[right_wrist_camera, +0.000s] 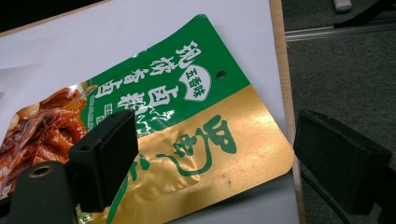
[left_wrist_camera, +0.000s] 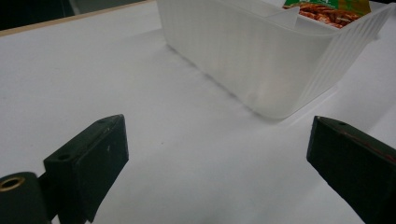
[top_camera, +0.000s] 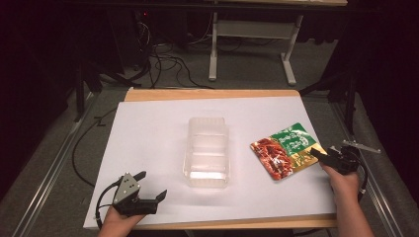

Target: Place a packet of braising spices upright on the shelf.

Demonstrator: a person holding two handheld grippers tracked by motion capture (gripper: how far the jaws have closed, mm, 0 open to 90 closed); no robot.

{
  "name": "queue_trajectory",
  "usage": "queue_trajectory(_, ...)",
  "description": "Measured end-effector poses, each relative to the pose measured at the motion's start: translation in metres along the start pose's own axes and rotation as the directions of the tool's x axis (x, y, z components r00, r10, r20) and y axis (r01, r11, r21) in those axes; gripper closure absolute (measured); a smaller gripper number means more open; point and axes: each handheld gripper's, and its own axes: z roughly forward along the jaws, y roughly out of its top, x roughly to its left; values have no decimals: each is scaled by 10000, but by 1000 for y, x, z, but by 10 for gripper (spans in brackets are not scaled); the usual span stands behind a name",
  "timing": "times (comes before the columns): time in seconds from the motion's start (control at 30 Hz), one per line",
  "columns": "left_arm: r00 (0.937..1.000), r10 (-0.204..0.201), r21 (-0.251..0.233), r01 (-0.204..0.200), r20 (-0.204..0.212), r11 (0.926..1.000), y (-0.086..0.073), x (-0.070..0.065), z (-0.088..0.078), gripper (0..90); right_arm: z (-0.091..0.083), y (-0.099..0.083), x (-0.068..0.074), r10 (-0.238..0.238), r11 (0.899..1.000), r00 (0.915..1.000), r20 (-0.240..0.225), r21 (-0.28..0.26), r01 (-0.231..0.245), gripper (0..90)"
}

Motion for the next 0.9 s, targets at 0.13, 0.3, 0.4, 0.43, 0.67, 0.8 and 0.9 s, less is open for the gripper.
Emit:
queue_trajectory(0.13, 10000, 12, 42, -13, 40, 10000, 0, 0, 0, 63, 1, 0, -1, 26, 9999, 10000, -92, 140, -25, 161)
queue_trajectory(0.3, 9999, 20, 75, -21, 99, 10000, -1, 0, 1, 64, 2, 1, -3, 192, 9996, 9997, -164, 198, -189, 175)
queue_trajectory(0.4, 9999, 4, 84, -5, 125, 10000, -1, -1, 2, 64, 1, 0, -3, 264, 9996, 9995, -187, 129, -262, 188)
queue_trajectory(0.43, 9999, 5, 82, -7, 125, 10000, -1, -1, 2, 64, 0, 0, -3, 277, 9996, 9993, -261, 14, -277, 193)
queue_trajectory(0.67, 9999, -4, 63, 3, 119, 10000, 0, 0, 1, 65, -4, -2, 0, -185, 9984, 9963, -837, -551, 140, 274)
queue_trajectory(0.8, 9999, -5, 71, 4, 165, 10000, 0, 0, 2, 66, -1, -2, 6, -357, 9985, 9918, -1230, -464, 302, 284)
queue_trajectory(0.9, 9998, -3, 80, 2, 183, 10000, -1, 0, 2, 66, 3, -2, 12, -446, 9984, 9884, -1455, -398, 392, 283)
